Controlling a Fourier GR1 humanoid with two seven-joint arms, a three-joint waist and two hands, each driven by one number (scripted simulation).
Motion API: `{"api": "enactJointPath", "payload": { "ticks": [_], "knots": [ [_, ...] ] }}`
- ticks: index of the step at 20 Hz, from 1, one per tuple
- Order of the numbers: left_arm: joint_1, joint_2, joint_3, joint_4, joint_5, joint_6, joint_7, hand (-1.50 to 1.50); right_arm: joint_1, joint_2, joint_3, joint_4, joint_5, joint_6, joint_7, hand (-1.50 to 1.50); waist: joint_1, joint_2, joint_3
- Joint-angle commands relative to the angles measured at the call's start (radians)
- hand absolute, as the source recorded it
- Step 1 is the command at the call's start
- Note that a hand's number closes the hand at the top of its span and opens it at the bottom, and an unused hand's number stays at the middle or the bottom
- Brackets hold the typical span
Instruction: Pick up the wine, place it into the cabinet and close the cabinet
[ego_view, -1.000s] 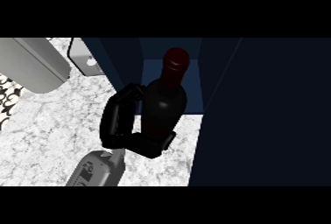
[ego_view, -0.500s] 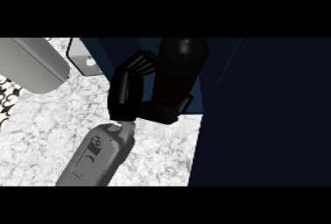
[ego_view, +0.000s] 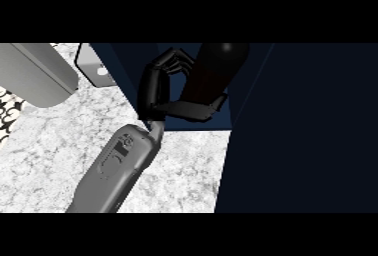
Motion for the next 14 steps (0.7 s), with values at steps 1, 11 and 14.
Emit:
{"api": "enactJointPath", "payload": {
  "ticks": [1,11,14],
  "knots": [
    [-0.049,-0.003,0.014,0.057,-0.051,0.015,0.0,1.5,0.071,0.004,-0.04,-0.142,-0.119,0.007,0.062,-1.5,-0.001,-0.002,0.001],
    [-0.124,-0.006,-0.002,0.318,0.082,0.018,-0.192,1.5,0.082,0.056,0.031,-0.05,-0.031,0.011,-0.051,-1.5,-0.004,0.004,0.0],
    [-0.016,-0.007,-0.034,0.262,0.09,0.021,-0.232,1.5,-0.008,0.028,0.011,-0.006,-0.034,-0.012,0.002,-1.5,0.008,0.001,-0.001]
  ]
}}
